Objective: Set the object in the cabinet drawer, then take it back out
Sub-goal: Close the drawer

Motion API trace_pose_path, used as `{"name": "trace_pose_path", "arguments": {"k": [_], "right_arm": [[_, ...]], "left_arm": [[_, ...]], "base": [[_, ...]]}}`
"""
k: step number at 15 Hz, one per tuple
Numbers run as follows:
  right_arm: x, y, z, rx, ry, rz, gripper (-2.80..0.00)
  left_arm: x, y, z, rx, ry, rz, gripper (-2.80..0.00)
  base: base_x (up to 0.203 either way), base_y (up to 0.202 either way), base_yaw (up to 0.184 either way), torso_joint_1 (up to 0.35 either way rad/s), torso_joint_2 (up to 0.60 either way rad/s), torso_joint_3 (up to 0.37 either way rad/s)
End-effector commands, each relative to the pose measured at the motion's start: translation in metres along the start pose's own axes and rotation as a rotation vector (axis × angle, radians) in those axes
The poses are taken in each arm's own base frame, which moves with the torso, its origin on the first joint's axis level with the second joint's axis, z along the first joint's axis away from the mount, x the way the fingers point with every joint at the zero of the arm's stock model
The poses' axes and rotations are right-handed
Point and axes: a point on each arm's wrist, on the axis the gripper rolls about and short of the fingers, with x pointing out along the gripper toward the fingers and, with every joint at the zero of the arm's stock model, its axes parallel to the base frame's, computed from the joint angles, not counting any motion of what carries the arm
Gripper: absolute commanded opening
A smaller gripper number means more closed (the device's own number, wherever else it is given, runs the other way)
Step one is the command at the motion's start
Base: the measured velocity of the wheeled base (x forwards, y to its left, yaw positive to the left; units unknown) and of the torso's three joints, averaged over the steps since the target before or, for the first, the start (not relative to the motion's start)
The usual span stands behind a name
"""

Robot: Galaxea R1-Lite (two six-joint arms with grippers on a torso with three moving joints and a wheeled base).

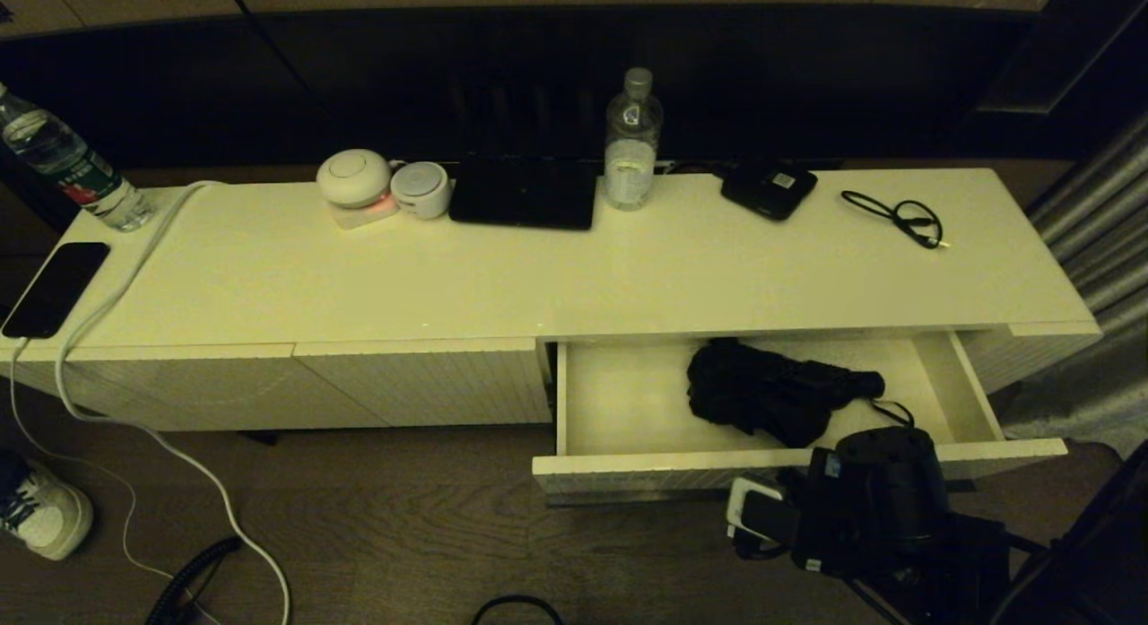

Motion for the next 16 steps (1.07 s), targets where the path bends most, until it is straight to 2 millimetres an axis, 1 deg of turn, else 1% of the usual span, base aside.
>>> {"name": "trace_pose_path", "arguments": {"k": [1,7,11,15,16], "right_arm": [[0.005,0.001,0.001,0.0,0.01,-0.026,-2.8],[0.014,-0.01,0.014,0.044,-0.034,-0.102,-2.8],[0.012,-0.011,0.013,0.06,-0.05,-0.127,-2.8],[0.019,-0.013,0.016,0.095,-0.067,-0.157,-2.8],[0.022,-0.013,0.013,0.097,-0.056,-0.157,-2.8]], "left_arm": [[0.0,0.0,0.0,-0.001,-0.002,0.001,-2.8],[0.0,0.0,0.0,-0.001,-0.002,0.001,-2.8],[0.0,0.0,0.0,-0.001,-0.002,0.001,-2.8],[0.0,0.0,0.0,-0.001,-0.002,0.001,-2.8],[0.0,0.0,0.0,-0.001,-0.002,0.001,-2.8]], "base": [[0.0,0.0,0.0,0.0,0.0,0.0],[0.0,0.0,0.0,0.0,0.0,0.0],[0.0,0.0,0.0,0.0,0.0,0.0],[0.0,0.0,0.0,0.0,0.0,0.0],[0.0,0.0,0.0,0.0,0.0,0.0]]}}
